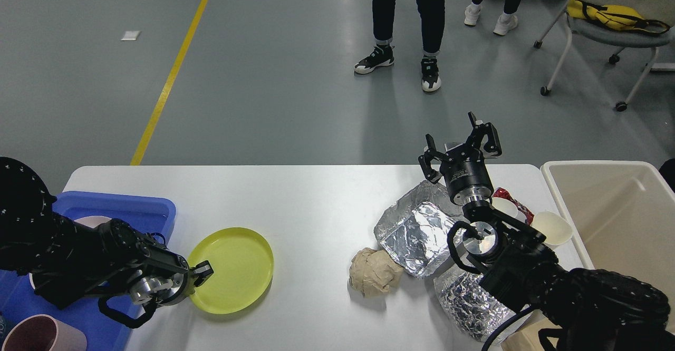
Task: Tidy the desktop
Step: 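Grip the yellow plate rim with the left gripper, then lift the yellow plate up over the blue tray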
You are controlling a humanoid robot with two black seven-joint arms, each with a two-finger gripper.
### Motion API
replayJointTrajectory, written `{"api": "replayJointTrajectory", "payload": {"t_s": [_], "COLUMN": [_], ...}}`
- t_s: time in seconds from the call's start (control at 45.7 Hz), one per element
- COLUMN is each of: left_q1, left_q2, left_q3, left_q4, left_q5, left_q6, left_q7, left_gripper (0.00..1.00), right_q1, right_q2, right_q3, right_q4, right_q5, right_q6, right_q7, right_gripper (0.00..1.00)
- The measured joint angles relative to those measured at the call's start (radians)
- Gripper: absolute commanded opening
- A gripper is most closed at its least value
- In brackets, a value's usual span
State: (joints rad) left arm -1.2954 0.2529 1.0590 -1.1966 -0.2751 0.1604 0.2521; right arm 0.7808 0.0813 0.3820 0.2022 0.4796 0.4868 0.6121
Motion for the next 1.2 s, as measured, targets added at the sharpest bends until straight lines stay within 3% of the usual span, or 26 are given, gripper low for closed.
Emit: {"api": "replayJointTrajectory", "payload": {"t_s": [0.328,0.591,0.766,0.963,1.203], "left_q1": [-0.031,-0.226,-0.342,-0.567,-0.991], "left_q2": [0.008,0.111,0.174,0.272,0.290], "left_q3": [0.002,0.000,0.005,0.048,0.262], "left_q4": [-0.034,-0.185,-0.257,-0.313,-0.319], "left_q5": [0.002,0.006,0.010,0.021,0.021], "left_q6": [-0.004,-0.032,-0.114,-0.304,-0.682], "left_q7": [0.005,0.017,0.059,0.116,0.140], "left_gripper": [0.00,0.00,0.00,0.00,0.00], "right_q1": [0.000,0.000,0.000,0.000,0.000], "right_q2": [0.000,0.001,0.002,0.002,0.002], "right_q3": [0.000,0.000,-0.001,-0.002,-0.001], "right_q4": [-0.001,-0.001,-0.001,-0.001,-0.001], "right_q5": [0.000,0.000,0.000,-0.001,0.000], "right_q6": [0.000,0.000,0.000,0.000,0.000], "right_q7": [0.000,0.000,0.000,0.000,0.000], "right_gripper": [1.00,1.00,1.00,1.00,1.00]}}
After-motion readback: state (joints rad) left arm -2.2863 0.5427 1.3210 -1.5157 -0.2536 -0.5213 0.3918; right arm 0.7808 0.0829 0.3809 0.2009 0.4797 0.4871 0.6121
